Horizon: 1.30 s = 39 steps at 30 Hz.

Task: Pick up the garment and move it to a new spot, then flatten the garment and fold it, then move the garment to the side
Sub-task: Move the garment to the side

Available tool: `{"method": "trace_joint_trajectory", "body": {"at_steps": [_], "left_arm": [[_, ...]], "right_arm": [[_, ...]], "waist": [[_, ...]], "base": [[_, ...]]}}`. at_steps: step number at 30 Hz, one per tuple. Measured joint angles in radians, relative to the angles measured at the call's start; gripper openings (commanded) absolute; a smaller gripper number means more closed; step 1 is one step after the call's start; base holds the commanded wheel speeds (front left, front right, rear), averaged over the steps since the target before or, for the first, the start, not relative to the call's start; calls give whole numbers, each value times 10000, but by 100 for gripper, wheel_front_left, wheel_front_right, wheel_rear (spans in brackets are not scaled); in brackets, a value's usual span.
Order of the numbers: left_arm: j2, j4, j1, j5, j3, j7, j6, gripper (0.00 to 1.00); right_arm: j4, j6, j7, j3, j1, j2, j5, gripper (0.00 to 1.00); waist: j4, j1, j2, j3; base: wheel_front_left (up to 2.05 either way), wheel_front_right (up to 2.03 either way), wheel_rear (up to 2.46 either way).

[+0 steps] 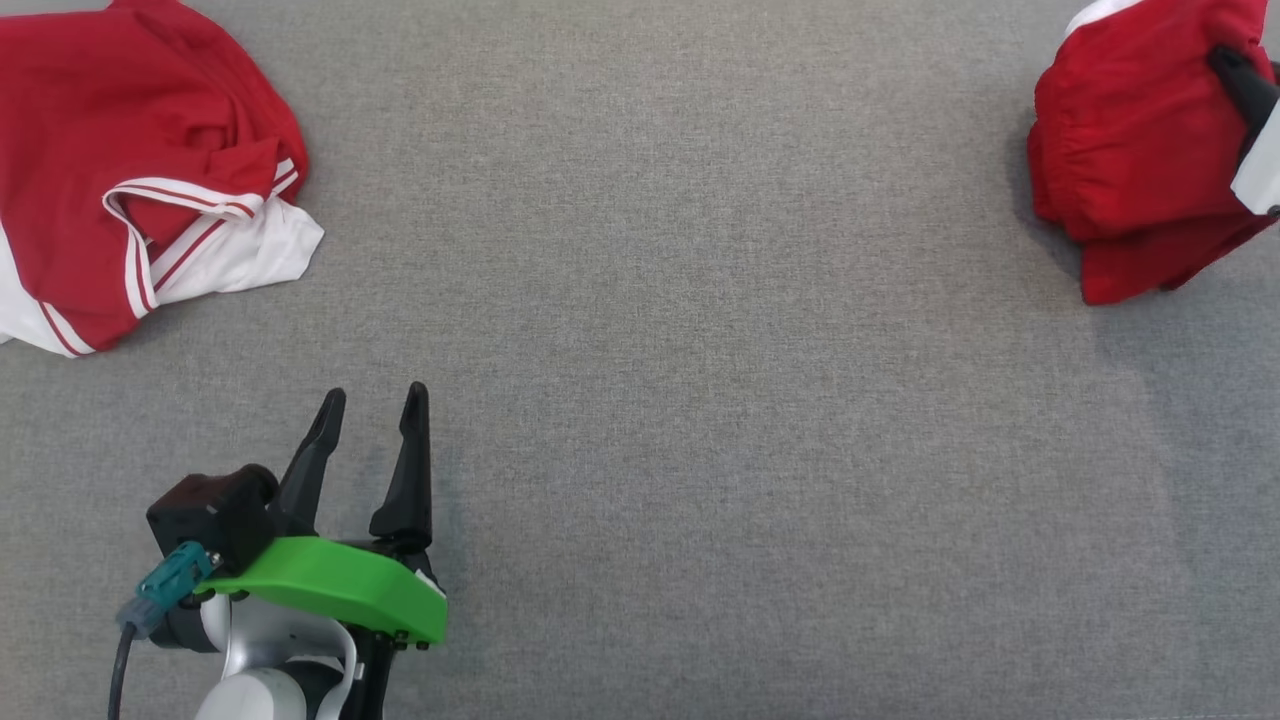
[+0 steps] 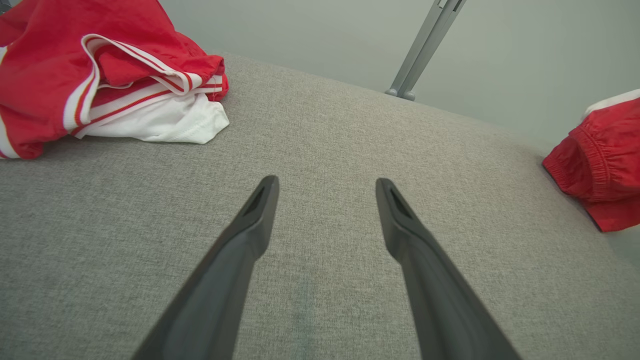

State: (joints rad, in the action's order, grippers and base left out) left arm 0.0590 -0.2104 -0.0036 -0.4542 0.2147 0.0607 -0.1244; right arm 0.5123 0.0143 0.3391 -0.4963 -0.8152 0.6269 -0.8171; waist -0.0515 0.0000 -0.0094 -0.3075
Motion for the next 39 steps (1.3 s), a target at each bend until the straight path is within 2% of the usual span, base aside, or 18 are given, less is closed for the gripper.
{"method": "trace_joint_trajectory", "body": {"at_steps": [14, 26, 33, 35, 36, 39], "left_arm": [[194, -290, -5, 295, -163, 376, 0, 100], [245, -535, -23, 460, -163, 619, 0, 100], [244, -633, -22, 493, -176, 721, 0, 100], [244, -639, -22, 535, -194, 721, 0, 100], [244, -646, -22, 539, -203, 723, 0, 100], [244, -663, -23, 543, -211, 729, 0, 100]], "right_arm": [[1294, -374, -560, 245, 283, 405, 242, 0], [2510, -966, -1429, -23, 282, 587, 1325, 0], [2780, -1081, -1902, -336, 240, 711, 2010, 0], [2859, -1135, -2044, -430, 216, 702, 2228, 55], [2957, -1179, -2096, -441, 197, 681, 2280, 100], [3243, -1231, -2121, -416, 193, 594, 2278, 100]], "waist": [[286, 0, 0, -257], [196, 0, 0, -739], [216, 0, 0, -853], [255, 0, 0, -896], [281, 0, 0, -912], [367, 0, 0, -945]], "base": [[0, 0, 0], [0, 0, 0], [0, 0, 0], [0, 0, 0], [0, 0, 0], [0, 0, 0]]}}
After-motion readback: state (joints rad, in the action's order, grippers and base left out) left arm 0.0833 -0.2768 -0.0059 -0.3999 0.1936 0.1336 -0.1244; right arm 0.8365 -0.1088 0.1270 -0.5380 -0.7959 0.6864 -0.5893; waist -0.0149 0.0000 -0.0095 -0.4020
